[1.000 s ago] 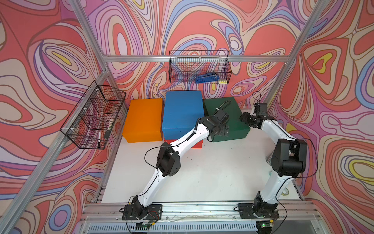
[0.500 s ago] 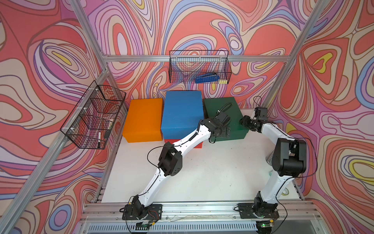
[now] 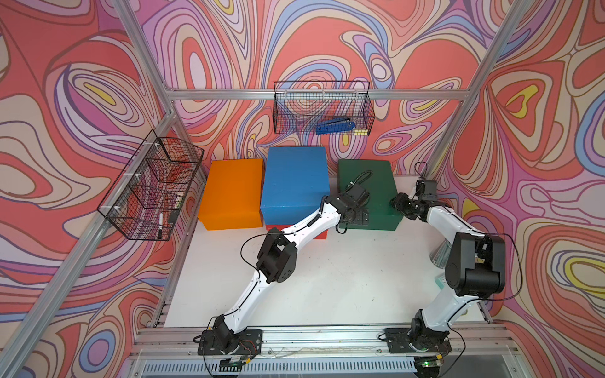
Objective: Stack the shoeboxes
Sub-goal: Pick up the shoebox from the center of the board.
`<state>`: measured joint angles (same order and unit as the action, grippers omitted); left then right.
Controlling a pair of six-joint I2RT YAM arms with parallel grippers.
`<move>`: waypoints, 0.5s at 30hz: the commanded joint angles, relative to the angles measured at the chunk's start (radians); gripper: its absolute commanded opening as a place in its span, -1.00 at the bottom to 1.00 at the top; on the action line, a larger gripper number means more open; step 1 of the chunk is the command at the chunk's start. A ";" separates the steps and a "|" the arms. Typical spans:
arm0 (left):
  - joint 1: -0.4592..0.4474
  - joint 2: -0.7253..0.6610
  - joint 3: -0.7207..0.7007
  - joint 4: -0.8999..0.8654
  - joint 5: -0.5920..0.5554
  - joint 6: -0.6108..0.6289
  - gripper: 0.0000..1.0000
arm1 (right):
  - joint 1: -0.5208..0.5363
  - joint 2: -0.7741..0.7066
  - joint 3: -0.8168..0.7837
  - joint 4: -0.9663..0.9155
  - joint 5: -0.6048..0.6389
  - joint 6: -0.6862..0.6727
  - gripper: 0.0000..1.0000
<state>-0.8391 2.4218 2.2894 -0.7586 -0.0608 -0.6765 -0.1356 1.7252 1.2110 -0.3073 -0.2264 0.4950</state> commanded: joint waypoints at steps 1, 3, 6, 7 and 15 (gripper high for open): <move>-0.035 -0.051 -0.045 0.046 0.063 -0.026 0.98 | 0.016 -0.064 -0.047 -0.070 -0.039 0.038 0.12; -0.047 -0.067 -0.068 0.051 0.063 -0.026 0.98 | 0.016 -0.098 -0.064 -0.101 -0.014 0.037 0.14; -0.067 -0.087 -0.097 0.058 0.067 -0.028 0.98 | 0.016 -0.152 -0.080 -0.163 0.045 0.034 0.20; -0.074 -0.092 -0.104 0.059 0.071 -0.031 0.98 | 0.016 -0.170 -0.087 -0.178 0.061 0.032 0.23; -0.097 -0.132 -0.119 0.058 0.081 -0.031 0.98 | 0.009 -0.226 -0.077 -0.246 0.182 0.014 0.40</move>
<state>-0.9470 2.3531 2.1815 -0.7128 0.0250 -0.6926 -0.1234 1.5070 1.1275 -0.5148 -0.1036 0.5171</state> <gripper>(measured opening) 0.991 0.699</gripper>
